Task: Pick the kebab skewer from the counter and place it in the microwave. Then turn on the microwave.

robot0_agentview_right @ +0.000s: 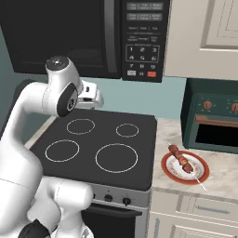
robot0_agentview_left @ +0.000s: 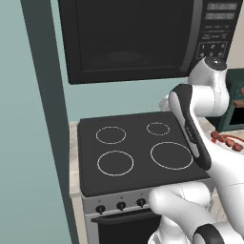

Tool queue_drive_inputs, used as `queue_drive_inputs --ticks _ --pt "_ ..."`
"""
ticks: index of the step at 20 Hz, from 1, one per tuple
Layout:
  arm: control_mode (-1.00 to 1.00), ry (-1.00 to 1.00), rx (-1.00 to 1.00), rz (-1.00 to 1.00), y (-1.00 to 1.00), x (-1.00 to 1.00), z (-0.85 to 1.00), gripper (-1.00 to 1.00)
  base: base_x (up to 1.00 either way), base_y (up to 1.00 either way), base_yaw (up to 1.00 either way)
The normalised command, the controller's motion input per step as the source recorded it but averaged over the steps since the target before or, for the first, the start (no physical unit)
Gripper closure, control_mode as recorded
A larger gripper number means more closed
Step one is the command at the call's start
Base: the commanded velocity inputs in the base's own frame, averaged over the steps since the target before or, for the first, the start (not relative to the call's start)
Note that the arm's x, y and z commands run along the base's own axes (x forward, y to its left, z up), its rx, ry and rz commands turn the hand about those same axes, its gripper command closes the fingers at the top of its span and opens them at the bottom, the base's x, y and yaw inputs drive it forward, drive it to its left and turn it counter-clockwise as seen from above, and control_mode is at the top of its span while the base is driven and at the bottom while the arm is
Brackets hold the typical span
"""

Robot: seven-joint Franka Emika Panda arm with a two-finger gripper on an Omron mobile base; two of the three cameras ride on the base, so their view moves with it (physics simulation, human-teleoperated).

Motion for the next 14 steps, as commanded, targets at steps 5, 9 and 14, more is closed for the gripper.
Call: queue_drive_inputs --ticks 5,9,14 --pt "-1.0 -0.23 0.0 0.0 -0.24 0.0 0.39 -1.0 0.0 0.0 0.0" --pt "-1.0 -0.14 0.02 0.0 -0.19 0.0 0.52 -1.0 0.0 0.0 0.0" --pt "-1.0 -0.06 0.02 0.0 -0.17 0.01 0.51 -1.0 0.0 0.0 0.0"
